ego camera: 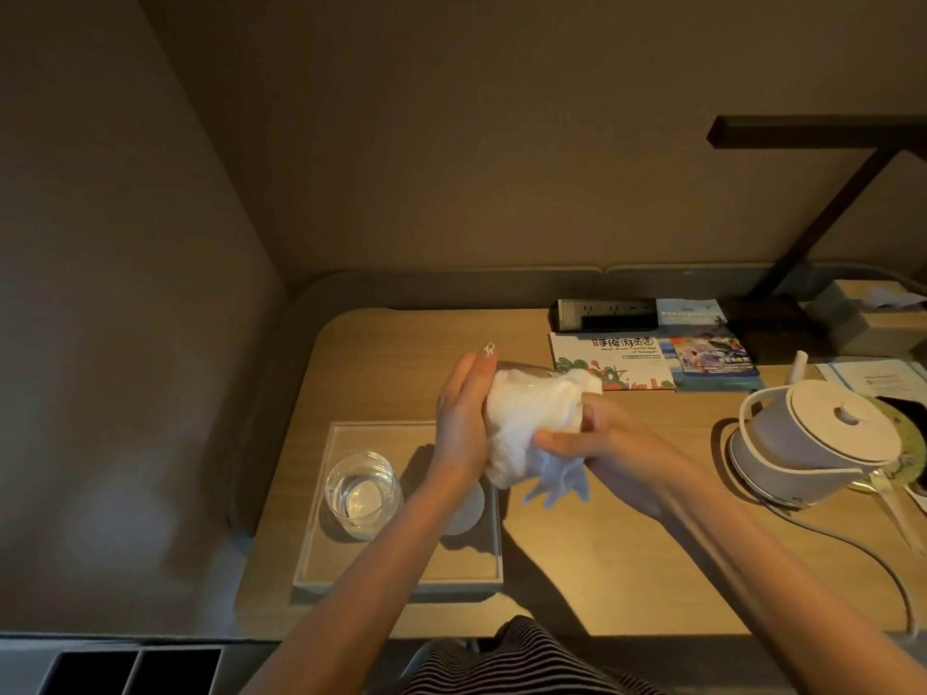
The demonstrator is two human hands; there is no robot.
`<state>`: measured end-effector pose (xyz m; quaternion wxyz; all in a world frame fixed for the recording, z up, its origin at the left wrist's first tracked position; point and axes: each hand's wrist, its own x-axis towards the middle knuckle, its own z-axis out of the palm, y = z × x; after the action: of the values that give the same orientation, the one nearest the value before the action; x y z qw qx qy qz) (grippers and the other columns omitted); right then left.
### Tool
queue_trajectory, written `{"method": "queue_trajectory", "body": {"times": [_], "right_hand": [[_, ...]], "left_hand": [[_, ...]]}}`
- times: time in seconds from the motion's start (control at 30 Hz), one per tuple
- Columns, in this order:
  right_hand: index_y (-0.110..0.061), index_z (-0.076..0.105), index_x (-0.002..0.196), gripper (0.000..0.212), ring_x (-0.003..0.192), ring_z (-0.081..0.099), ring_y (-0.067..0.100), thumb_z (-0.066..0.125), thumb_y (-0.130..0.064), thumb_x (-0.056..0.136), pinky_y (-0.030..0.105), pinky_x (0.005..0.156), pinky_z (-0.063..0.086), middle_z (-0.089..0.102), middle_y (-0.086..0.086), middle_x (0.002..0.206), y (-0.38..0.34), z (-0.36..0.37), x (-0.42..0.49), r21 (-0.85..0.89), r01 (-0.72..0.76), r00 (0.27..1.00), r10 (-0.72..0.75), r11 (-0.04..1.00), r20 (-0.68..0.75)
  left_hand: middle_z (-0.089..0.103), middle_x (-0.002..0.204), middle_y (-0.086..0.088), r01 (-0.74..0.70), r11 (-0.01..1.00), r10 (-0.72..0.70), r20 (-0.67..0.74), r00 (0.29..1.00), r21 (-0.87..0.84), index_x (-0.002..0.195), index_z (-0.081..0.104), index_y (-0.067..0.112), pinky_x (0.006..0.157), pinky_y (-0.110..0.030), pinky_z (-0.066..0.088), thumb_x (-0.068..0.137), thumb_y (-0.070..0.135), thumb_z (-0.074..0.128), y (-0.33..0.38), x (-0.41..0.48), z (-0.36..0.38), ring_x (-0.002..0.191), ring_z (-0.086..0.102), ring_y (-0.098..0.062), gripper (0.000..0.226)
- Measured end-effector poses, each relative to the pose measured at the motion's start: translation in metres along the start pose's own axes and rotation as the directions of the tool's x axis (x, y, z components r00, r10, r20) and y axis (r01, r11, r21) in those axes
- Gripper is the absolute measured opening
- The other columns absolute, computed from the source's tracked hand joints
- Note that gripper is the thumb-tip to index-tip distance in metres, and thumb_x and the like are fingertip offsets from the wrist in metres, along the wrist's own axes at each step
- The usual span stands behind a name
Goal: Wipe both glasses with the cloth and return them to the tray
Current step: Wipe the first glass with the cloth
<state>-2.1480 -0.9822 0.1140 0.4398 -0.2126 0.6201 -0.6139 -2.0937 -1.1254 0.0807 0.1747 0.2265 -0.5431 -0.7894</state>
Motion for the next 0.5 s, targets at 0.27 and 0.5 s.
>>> {"method": "queue_trajectory", "body": {"times": [0.27,0.5], "right_hand": [[-0.023,0.068,0.094,0.019,0.085,0.065,0.009,0.074,-0.019,0.077,0.028,0.07,0.051,0.071,-0.014,0.087,-0.008,0.015,0.0,-0.268,0.198,0.971,-0.226,0.943,-0.078],[-0.02,0.065,0.113,0.043,0.108,0.063,0.025,0.078,-0.022,0.072,0.041,0.079,0.056,0.069,0.001,0.115,0.016,0.006,-0.001,-0.963,0.258,0.856,-0.481,0.074,0.192]], "left_hand": [[0.062,0.084,-0.025,-0.15,0.988,0.151,-0.023,0.988,0.043,0.084,0.071,0.009,0.073,-0.045,0.045,0.088,0.051,0.054,0.014,0.01,-0.006,0.081,0.058,-0.03,0.046],[0.073,0.085,-0.005,0.248,0.966,-0.251,0.035,0.967,0.079,0.095,0.073,0.011,0.077,-0.03,0.054,0.097,0.044,0.052,0.023,0.009,-0.004,0.082,0.071,-0.017,0.039]]}}
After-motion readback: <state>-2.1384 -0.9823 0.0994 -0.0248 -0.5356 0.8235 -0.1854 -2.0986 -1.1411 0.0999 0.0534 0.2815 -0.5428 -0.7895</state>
